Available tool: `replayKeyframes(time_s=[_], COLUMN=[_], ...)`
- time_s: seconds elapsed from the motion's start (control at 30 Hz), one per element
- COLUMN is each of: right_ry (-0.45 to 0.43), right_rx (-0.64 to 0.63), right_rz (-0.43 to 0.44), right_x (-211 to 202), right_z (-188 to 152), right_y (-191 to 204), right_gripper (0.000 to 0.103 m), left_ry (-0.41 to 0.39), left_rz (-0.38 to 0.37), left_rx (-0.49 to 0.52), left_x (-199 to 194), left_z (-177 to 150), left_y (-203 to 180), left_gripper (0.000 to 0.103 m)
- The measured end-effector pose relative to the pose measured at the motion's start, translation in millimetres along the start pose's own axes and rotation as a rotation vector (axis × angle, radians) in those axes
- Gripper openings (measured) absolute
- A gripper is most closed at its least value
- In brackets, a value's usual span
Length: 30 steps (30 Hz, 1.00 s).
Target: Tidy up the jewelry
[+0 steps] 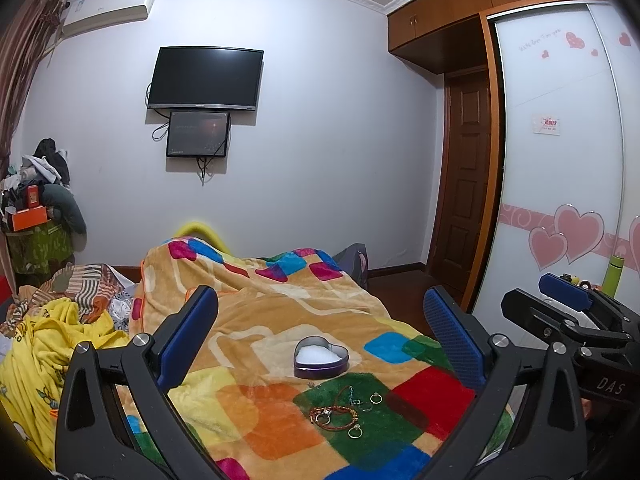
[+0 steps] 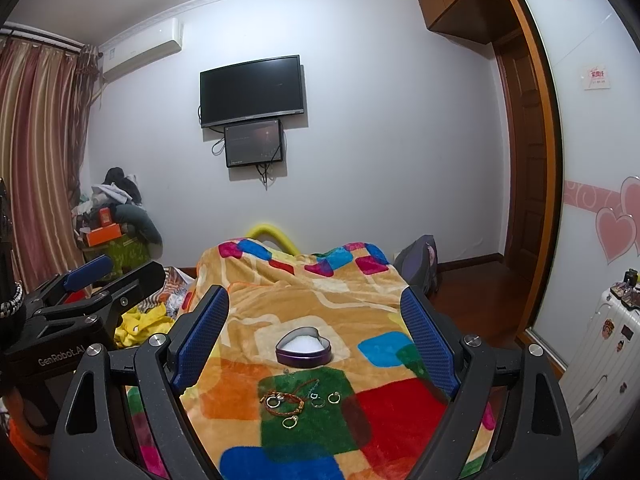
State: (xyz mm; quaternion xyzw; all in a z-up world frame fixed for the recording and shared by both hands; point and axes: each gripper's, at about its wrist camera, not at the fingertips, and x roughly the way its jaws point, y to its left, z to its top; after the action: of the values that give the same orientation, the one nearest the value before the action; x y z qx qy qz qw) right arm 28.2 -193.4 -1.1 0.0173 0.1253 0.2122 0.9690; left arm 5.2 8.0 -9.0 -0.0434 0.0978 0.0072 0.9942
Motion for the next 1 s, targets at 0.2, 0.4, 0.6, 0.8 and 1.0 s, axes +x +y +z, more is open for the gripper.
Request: replayKeyframes(time_s=[0.2, 0.4, 0.6, 0.8, 1.0], right_ry=[0.003, 0.004, 0.005, 0.005, 0.006], right_rx=[0.002, 0.003, 0.004, 0.002, 0.004], right_rz=[0.000, 0.001, 0.000, 0.002, 0.002], right_x=[1.7, 2.3, 2.4, 2.5, 2.6], right_z=[0.6, 0.2, 0.4, -0.8, -0.5], right_y=[-1.3, -1.5, -1.5, -0.8, -1.0], right_gripper=[0.086, 0.086, 0.086, 0.086, 0.086], left_ry=[0.001, 0.001, 0.003, 0.004, 0.005], left_rz=[0.000, 0.000, -0.001, -0.001, -0.001], left_rx=[0.000, 0.000, -0.004, -0.004, -0.004], left_x=[0.1, 0.4, 0.8, 1.4, 1.8], left_z=[0.2, 0.7, -1.6, -2.4, -1.6], left_y=[-0.2, -0.2, 0.1, 0.4, 0.3], left_gripper=[0.103, 0.103, 0.103, 0.103, 0.103])
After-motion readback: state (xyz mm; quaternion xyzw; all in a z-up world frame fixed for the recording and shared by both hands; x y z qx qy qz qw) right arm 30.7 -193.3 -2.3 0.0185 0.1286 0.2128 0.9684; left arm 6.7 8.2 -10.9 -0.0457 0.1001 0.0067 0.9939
